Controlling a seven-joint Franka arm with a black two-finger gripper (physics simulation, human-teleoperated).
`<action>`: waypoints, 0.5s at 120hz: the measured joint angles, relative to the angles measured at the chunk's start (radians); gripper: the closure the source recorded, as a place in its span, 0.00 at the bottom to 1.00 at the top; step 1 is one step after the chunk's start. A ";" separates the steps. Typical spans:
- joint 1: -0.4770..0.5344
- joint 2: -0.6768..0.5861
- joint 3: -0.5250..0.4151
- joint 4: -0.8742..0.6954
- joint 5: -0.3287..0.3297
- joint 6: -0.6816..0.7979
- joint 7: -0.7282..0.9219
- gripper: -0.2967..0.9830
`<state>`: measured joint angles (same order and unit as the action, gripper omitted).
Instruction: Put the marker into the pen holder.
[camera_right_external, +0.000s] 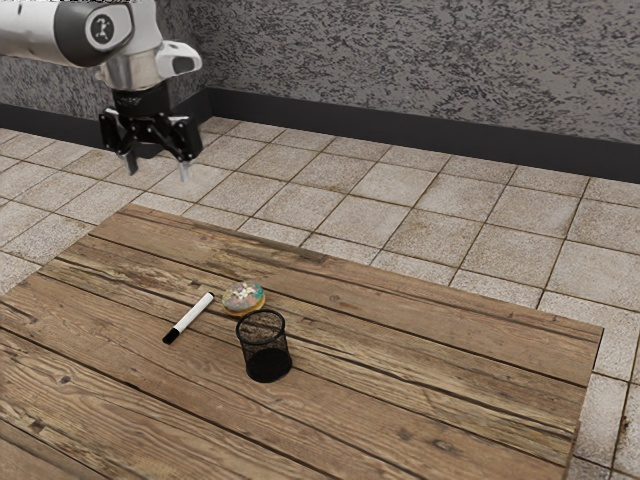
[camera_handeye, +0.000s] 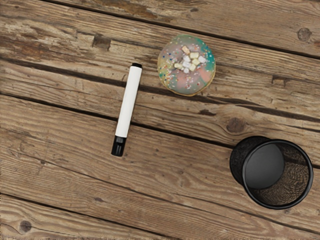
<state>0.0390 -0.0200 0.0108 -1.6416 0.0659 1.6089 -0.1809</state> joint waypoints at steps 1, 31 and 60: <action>0.001 0.000 0.000 -0.002 0.000 0.000 0.001 0.23; 0.014 0.008 0.007 -0.186 0.002 0.078 0.016 0.23; 0.064 0.148 0.009 -0.219 0.002 0.151 0.025 0.23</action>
<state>0.1031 0.1278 0.0197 -1.8607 0.0677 1.7595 -0.1557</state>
